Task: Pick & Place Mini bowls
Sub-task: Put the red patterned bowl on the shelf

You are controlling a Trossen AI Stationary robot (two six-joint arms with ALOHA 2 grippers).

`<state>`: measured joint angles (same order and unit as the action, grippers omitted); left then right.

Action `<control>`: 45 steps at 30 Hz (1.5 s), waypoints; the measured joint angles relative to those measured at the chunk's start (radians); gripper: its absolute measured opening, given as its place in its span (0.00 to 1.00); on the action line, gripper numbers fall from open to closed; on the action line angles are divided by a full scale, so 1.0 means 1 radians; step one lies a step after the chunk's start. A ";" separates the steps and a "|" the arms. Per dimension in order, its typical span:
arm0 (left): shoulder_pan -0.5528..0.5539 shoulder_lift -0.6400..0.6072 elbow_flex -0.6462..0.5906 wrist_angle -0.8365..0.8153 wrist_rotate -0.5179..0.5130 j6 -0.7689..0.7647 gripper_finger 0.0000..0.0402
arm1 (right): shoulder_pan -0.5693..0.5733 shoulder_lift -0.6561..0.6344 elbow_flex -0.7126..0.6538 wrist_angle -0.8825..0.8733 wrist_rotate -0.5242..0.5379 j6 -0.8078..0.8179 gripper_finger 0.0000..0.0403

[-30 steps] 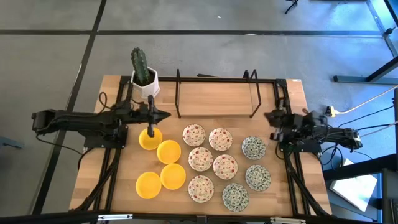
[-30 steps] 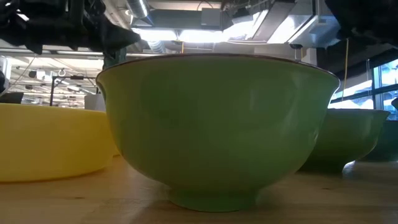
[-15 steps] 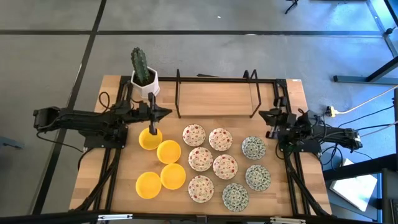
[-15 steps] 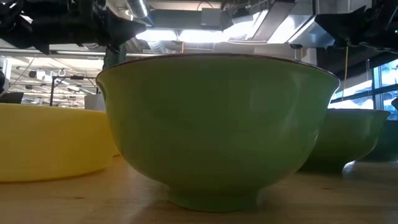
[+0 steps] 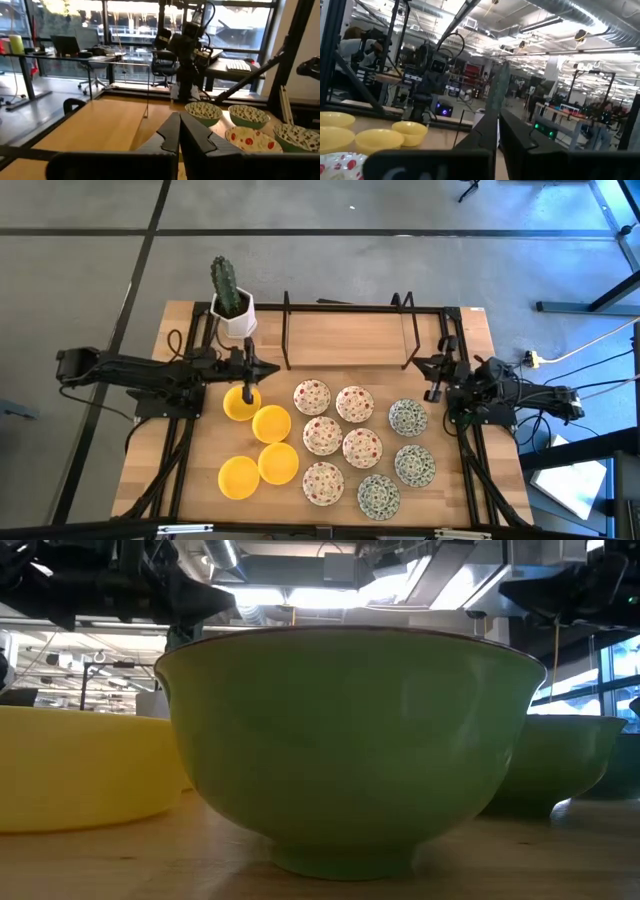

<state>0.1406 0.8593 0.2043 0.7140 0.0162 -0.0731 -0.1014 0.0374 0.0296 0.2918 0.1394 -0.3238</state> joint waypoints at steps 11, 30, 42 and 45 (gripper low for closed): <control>-0.085 -0.002 0.000 0.023 -0.189 0.092 0.01 | 0.000 0.006 0.000 -0.021 -0.035 0.051 0.05; -0.206 -0.093 0.000 0.017 -0.205 0.190 0.01 | 0.000 0.006 0.000 -0.060 -0.037 0.087 0.05; -0.204 -0.030 0.000 0.017 -0.249 0.166 0.01 | 0.000 0.006 0.000 -0.096 -0.037 0.089 0.05; -0.204 -0.014 0.000 0.016 -0.273 0.165 0.01 | 0.000 0.007 0.000 -0.095 -0.037 0.089 0.05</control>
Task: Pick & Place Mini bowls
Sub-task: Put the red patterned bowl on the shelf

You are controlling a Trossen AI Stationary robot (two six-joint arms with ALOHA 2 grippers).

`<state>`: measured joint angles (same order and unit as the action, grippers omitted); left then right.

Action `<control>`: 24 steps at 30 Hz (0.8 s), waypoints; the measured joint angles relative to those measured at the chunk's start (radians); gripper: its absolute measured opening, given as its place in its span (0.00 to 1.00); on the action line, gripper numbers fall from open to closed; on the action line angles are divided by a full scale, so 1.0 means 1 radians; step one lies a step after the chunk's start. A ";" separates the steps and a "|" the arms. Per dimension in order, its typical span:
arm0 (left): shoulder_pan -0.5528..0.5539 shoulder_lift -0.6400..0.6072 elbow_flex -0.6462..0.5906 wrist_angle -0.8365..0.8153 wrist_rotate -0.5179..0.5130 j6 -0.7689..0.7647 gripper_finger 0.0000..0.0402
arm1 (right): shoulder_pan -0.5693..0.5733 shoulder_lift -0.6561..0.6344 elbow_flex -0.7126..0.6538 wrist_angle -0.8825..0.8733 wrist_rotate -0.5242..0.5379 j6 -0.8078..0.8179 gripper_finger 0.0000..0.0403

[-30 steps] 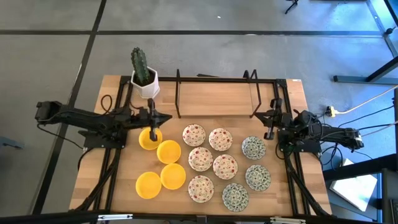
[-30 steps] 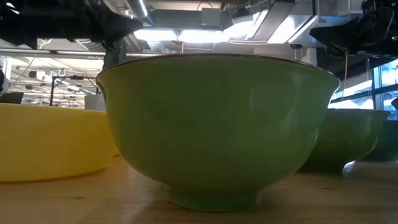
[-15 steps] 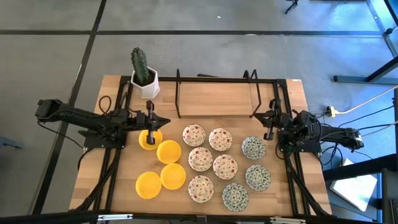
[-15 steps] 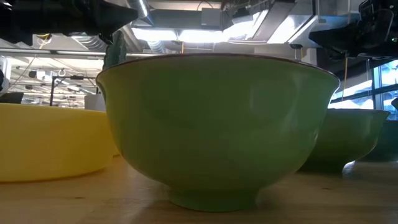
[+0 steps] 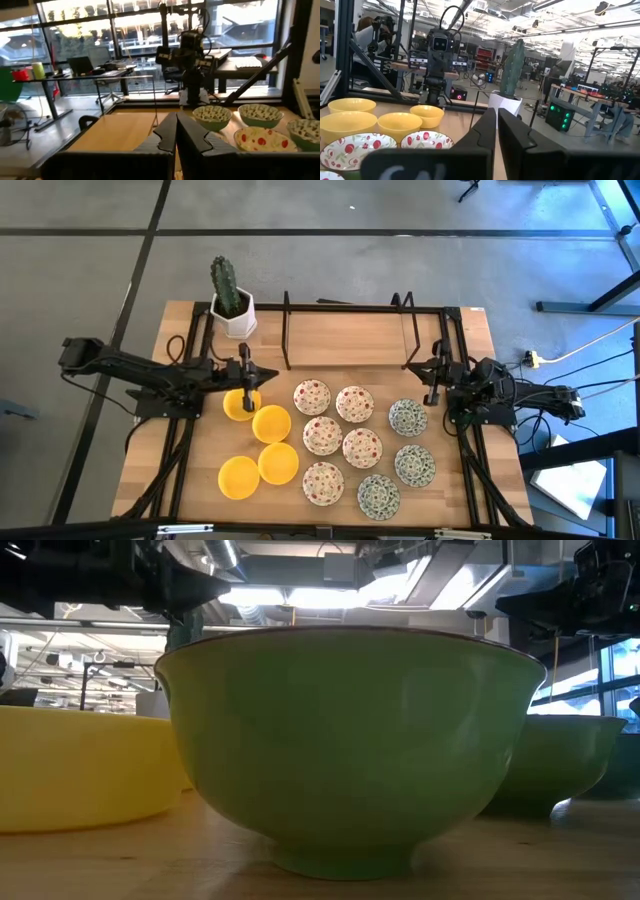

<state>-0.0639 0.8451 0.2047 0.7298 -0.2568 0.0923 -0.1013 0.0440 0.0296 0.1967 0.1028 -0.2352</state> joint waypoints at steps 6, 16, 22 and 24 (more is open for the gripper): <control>0.000 0.046 0.000 0.014 -0.005 -0.027 0.01 | 0.000 0.000 0.000 -0.008 0.000 0.000 0.05; 0.000 0.052 0.000 0.060 -0.022 -0.029 0.01 | 0.000 0.000 0.000 -0.042 0.000 0.021 0.05; -0.001 0.067 0.001 0.068 -0.080 -0.034 0.01 | 0.000 0.000 0.000 -0.043 0.000 0.021 0.05; -0.001 0.072 0.001 0.066 -0.093 -0.050 0.01 | 0.000 0.000 0.000 -0.044 0.000 0.021 0.05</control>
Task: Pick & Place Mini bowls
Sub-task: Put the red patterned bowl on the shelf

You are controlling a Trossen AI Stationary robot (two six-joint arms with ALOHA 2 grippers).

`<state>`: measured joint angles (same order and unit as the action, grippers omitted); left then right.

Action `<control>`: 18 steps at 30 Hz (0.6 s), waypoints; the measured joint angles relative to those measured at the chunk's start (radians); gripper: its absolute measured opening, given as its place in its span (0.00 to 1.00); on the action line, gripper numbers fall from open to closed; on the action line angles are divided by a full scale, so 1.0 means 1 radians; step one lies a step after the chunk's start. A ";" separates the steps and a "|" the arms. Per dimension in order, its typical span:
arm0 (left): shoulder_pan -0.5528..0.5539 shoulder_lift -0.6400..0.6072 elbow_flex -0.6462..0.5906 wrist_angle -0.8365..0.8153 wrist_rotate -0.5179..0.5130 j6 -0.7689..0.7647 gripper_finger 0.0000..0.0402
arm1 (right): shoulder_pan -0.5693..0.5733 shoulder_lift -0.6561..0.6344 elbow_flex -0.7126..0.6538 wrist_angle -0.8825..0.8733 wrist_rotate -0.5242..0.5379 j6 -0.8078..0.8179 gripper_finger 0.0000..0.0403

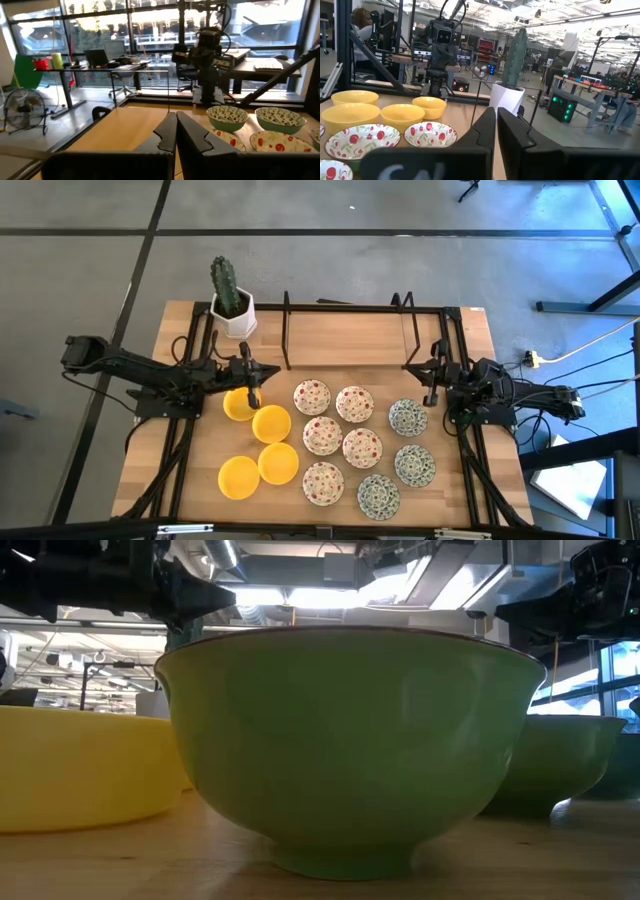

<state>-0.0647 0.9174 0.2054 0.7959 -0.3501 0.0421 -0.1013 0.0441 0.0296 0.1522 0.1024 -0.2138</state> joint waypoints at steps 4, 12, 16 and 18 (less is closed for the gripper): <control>0.000 0.003 0.000 0.002 0.013 -0.003 0.01 | 0.000 0.000 0.000 -0.002 0.000 0.000 0.05; 0.000 0.003 0.004 0.002 0.099 -0.003 0.01 | 0.000 0.000 0.000 -0.025 0.000 0.027 0.05; 0.000 0.003 0.004 -0.020 0.098 0.027 0.01 | 0.000 0.000 0.000 -0.063 0.000 0.031 0.05; 0.000 0.003 0.004 -0.039 0.087 0.041 0.01 | 0.000 0.000 0.000 -0.089 0.000 0.031 0.05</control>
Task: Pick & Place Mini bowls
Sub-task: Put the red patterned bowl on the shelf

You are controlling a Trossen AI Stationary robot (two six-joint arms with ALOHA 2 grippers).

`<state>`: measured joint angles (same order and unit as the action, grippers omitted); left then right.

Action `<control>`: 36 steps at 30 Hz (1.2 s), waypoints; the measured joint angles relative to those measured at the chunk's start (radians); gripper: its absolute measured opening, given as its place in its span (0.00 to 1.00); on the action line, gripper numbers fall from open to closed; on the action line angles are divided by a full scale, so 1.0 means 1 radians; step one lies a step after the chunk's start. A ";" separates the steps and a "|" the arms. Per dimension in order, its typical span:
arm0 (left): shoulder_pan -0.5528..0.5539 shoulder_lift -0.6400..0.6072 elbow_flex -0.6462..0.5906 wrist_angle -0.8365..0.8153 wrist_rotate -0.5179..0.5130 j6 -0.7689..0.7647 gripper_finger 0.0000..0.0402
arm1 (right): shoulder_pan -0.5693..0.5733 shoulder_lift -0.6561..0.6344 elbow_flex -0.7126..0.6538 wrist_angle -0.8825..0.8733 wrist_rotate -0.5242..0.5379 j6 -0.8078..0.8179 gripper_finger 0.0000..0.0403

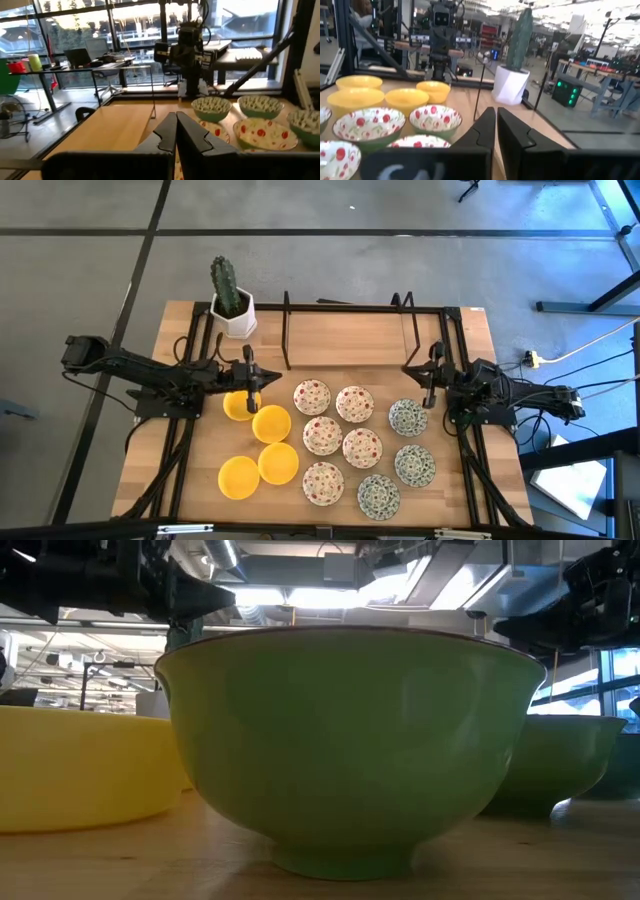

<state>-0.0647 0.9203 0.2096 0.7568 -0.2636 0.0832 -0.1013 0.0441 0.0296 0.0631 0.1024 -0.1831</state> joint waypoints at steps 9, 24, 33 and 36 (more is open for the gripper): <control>0.001 0.000 0.000 0.001 -0.030 0.014 0.01 | 0.000 0.000 0.000 -0.067 0.000 0.022 0.05; 0.001 0.040 0.000 0.031 -0.062 -0.016 0.01 | 0.001 0.000 0.000 -0.087 -0.016 0.071 0.05; 0.001 0.045 0.000 0.033 -0.110 -0.033 0.01 | 0.001 0.000 0.000 -0.084 -0.016 0.074 0.05; 0.001 0.045 0.000 0.033 -0.113 -0.036 0.01 | 0.001 0.000 0.000 -0.084 -0.016 0.073 0.05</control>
<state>-0.0635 0.9653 0.2096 0.7895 -0.3767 0.0468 -0.1005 0.0441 0.0296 -0.0213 0.0859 -0.1099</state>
